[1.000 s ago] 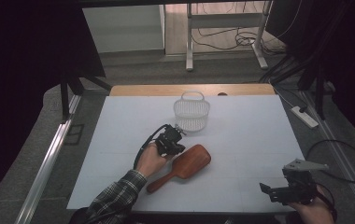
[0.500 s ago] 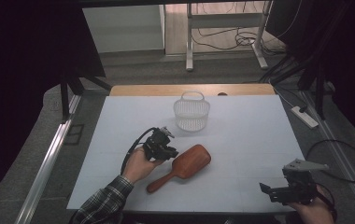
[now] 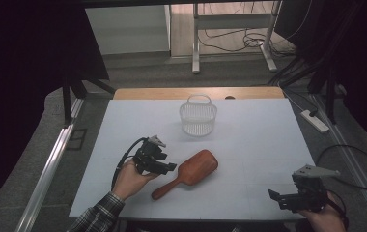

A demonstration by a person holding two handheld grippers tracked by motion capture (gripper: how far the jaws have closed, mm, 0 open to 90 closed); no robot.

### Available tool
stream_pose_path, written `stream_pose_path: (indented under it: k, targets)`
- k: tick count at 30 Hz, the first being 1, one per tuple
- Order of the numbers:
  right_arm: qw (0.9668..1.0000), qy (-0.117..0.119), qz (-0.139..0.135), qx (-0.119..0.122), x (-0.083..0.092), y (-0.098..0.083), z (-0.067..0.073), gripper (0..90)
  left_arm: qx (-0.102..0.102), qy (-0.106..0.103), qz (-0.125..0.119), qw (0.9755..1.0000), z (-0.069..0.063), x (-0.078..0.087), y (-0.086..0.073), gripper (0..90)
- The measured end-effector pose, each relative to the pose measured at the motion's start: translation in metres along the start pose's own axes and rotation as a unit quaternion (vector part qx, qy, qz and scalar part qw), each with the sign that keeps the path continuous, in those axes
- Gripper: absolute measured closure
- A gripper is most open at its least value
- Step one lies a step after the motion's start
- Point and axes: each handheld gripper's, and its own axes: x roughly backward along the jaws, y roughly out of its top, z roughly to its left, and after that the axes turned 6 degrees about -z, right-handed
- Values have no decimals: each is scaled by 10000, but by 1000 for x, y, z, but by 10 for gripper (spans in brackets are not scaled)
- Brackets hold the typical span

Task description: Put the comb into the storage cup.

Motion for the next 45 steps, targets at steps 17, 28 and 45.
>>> stream_pose_path:
  k: [17, 28, 45]
  targets:
    - [10000, 14, -13, 26, 1, 0, 0, 0, 71, 152, 86, 9998, -10, 16, -25, 54]
    - [10000, 32, -15, 40, 0, 0, 0, 0, -44, 137, -71, 9999, -12, 16, -33, 0]
    - [10000, 47, 9, 47, 0, 0, 1, 0, -263, -103, 392, 9988, -25, -21, -32, 0]
